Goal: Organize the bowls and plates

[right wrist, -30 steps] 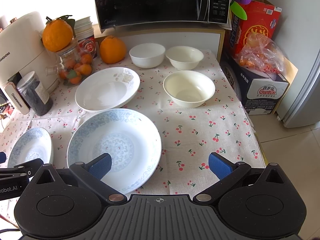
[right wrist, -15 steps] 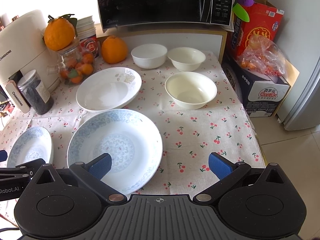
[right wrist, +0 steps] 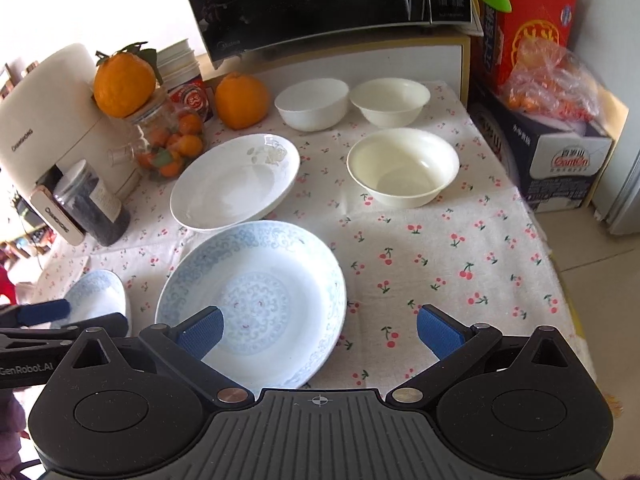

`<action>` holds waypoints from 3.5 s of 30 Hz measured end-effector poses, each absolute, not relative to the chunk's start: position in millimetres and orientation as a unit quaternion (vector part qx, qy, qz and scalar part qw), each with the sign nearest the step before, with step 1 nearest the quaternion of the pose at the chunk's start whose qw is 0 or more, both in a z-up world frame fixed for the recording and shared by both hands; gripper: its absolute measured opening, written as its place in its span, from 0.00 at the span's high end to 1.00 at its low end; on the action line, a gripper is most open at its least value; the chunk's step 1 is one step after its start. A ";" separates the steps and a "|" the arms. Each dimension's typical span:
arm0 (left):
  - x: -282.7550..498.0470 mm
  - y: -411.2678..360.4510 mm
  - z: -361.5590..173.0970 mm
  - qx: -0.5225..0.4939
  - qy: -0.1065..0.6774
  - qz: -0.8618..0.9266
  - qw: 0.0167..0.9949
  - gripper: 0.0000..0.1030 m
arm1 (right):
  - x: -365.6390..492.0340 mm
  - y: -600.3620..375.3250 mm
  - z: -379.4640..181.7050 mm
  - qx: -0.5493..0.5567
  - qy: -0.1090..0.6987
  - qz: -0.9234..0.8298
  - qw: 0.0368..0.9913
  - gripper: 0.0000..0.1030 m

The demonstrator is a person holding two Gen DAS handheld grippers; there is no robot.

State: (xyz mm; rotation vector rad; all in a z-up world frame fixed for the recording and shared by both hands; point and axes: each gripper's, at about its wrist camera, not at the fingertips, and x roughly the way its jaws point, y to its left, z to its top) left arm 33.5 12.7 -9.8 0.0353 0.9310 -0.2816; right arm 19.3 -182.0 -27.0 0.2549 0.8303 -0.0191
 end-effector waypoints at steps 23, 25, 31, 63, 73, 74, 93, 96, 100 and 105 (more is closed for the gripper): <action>64.0 4.8 -35.9 0.034 0.447 -0.222 0.866 0.64 | 44.5 -219.2 -79.6 0.262 0.442 0.028 0.857 0.50; 66.4 3.9 -39.6 0.035 0.455 -0.220 0.862 0.74 | 46.3 -220.8 -84.7 0.270 0.447 0.024 0.852 0.66; 73.7 1.1 -52.2 0.044 0.482 -0.200 0.852 0.88 | 51.9 -221.0 -95.2 0.279 0.452 0.022 0.847 0.88; 77.1 -34.9 -54.9 0.048 0.486 -0.197 0.850 0.90 | 64.9 -251.7 -91.2 0.275 0.428 -0.037 0.860 0.91; 70.3 -38.3 -52.9 0.067 0.489 -0.207 0.845 0.77 | 58.8 -245.2 -80.1 0.253 0.430 -0.039 0.865 0.79; 69.0 -37.3 -50.6 0.067 0.486 -0.208 0.846 0.74 | 57.3 -243.8 -77.2 0.248 0.429 -0.042 0.868 0.72; 36.2 10.2 -14.4 0.087 0.426 -0.183 0.882 0.02 | 31.4 -185.4 -34.3 0.168 0.393 -0.001 0.904 0.13; 33.7 21.9 -13.4 0.095 0.425 -0.168 0.885 0.01 | 27.7 -172.0 -32.3 0.159 0.393 0.009 0.906 0.12; 29.8 42.7 -13.0 0.099 0.421 -0.149 0.889 0.00 | 24.3 -149.2 -30.3 0.145 0.390 0.030 0.909 0.12; 30.1 71.3 -14.8 0.089 0.424 -0.127 0.892 0.00 | 21.5 -123.2 -30.8 0.130 0.392 0.057 0.909 0.12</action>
